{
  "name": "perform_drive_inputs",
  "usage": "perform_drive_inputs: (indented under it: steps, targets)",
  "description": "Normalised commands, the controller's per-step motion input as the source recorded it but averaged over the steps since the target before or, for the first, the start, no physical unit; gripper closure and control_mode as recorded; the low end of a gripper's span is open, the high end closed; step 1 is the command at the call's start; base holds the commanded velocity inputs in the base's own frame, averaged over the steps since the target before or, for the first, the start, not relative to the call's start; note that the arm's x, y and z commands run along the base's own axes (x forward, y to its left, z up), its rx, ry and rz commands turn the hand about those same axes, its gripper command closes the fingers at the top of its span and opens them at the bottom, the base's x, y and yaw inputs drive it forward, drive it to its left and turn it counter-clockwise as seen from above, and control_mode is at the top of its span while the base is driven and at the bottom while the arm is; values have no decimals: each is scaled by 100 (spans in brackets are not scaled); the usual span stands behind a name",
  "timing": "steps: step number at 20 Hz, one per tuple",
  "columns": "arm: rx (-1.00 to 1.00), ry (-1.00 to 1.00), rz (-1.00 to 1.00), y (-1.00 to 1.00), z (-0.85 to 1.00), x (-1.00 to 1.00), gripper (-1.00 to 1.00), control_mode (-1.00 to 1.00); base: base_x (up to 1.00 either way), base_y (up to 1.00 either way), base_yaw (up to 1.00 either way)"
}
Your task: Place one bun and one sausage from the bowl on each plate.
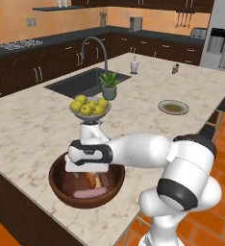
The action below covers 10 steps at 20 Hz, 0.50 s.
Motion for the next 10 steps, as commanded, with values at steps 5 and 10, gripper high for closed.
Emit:
perform_drive_inputs:
  steps: [5,10]
  targets:
    - [2,-1,-10,34,0,8,-100,-100,0,0,0]
    - [0,0,0,0,0,0,-100,-100,0,0,0]
